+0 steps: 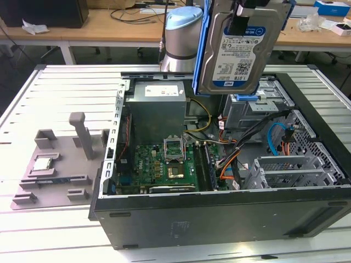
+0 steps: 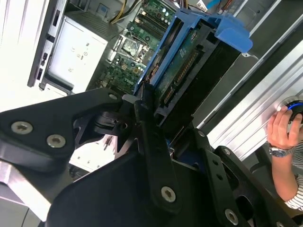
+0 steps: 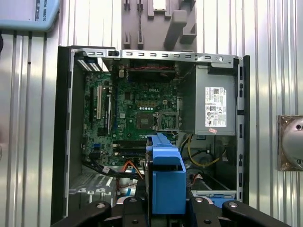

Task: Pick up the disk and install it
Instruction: 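Pick up the disk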

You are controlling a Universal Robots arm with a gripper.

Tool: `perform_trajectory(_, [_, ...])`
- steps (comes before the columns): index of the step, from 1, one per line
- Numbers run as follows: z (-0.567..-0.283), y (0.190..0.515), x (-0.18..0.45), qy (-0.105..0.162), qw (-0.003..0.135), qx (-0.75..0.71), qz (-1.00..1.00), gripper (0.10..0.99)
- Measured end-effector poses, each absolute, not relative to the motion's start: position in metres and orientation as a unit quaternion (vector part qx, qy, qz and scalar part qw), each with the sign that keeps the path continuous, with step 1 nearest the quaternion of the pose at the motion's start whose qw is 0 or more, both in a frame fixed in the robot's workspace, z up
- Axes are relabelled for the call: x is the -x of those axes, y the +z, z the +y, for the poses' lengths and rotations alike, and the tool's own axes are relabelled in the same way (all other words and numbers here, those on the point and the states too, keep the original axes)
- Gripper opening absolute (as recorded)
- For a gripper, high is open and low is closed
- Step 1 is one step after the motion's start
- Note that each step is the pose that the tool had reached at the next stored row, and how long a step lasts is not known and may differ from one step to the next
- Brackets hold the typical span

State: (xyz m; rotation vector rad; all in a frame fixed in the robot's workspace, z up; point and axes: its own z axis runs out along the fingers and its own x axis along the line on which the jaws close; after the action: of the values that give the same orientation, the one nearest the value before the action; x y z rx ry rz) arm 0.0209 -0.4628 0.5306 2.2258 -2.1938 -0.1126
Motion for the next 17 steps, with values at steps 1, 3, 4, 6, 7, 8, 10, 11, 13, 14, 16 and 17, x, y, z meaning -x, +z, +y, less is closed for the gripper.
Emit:
perform_trajectory(1, [-0.464,0.531,-0.021,-0.036,0.007,-0.712,-0.701,0.365])
perform_trajectory(3, [-0.468,0.531,-0.021,-0.036,0.007,-0.712,-0.701,0.365])
perform_trajectory(4, [-0.469,0.531,-0.021,-0.036,0.007,-0.712,-0.701,0.365])
perform_trajectory(6, [-0.473,0.530,-0.021,-0.036,0.007,-0.712,-0.701,0.365])
perform_trajectory(7, [-0.474,0.530,-0.021,-0.036,0.007,-0.712,-0.701,0.365])
perform_trajectory(8, [-0.476,0.530,-0.021,-0.036,0.007,-0.712,-0.701,0.365])
perform_trajectory(10, [-0.478,0.530,-0.021,-0.036,0.007,-0.712,-0.701,0.365])
perform_trajectory(11, [-0.480,0.530,-0.021,-0.036,0.007,-0.712,-0.701,0.365])
perform_trajectory(13, [-0.483,0.530,-0.021,-0.036,0.007,-0.712,-0.701,0.365])
perform_trajectory(14, [-0.486,0.530,-0.021,-0.036,0.007,-0.712,-0.701,0.365])
perform_trajectory(16, [-0.492,0.530,-0.021,-0.036,0.007,-0.712,-0.701,0.365])
perform_trajectory(17, [-0.495,0.530,-0.021,-0.036,0.007,-0.712,-0.701,0.365])
